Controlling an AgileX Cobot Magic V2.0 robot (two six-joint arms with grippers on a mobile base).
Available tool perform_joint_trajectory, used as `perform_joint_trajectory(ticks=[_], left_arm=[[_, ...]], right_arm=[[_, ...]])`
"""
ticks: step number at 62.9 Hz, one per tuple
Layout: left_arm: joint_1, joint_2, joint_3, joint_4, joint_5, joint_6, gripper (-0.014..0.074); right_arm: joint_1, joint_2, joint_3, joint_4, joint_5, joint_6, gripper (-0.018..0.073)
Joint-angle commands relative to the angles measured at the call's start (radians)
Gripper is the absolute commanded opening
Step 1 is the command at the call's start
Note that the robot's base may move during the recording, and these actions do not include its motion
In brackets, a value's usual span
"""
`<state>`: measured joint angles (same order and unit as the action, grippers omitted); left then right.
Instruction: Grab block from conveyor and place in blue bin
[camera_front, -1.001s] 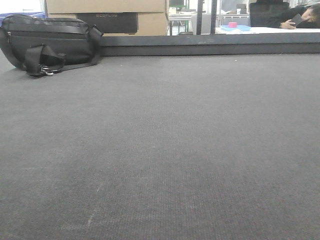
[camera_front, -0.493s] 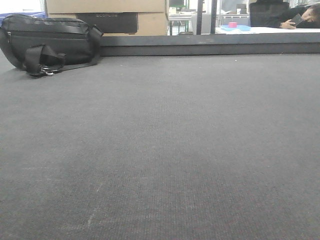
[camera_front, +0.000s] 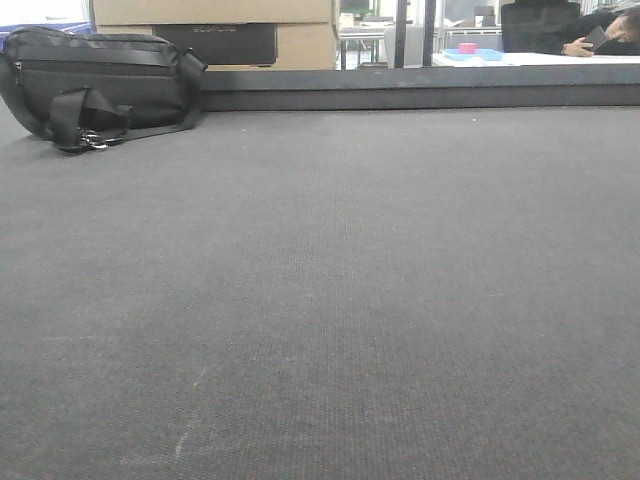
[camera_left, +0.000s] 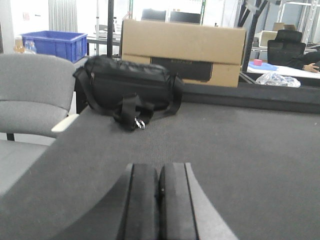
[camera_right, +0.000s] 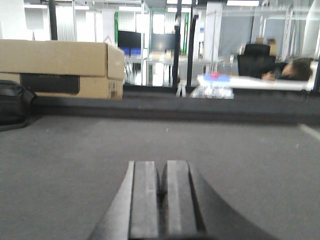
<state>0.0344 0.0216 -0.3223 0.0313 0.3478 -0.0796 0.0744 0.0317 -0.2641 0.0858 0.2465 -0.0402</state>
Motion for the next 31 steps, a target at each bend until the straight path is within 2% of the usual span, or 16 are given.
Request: perform_joint_trajectory(ticks=[1,16,31], left_arm=[[0.002,0.057,-0.137,0.006,0.131,-0.003,-0.0111],[0.002,0.357,-0.449,0.006,0.46,0.018,-0.0111],[0.002,0.741,-0.699,-0.05,0.821,0.02,-0.0111]], right_arm=[[0.0,0.073,-0.138,0.03,0.182,0.032,-0.0162],[0.0,0.446,-0.454,0.022,0.527,0.032,-0.0162],[0.0,0.849,-0.702,0.022,0.83,0.032,-0.0162]])
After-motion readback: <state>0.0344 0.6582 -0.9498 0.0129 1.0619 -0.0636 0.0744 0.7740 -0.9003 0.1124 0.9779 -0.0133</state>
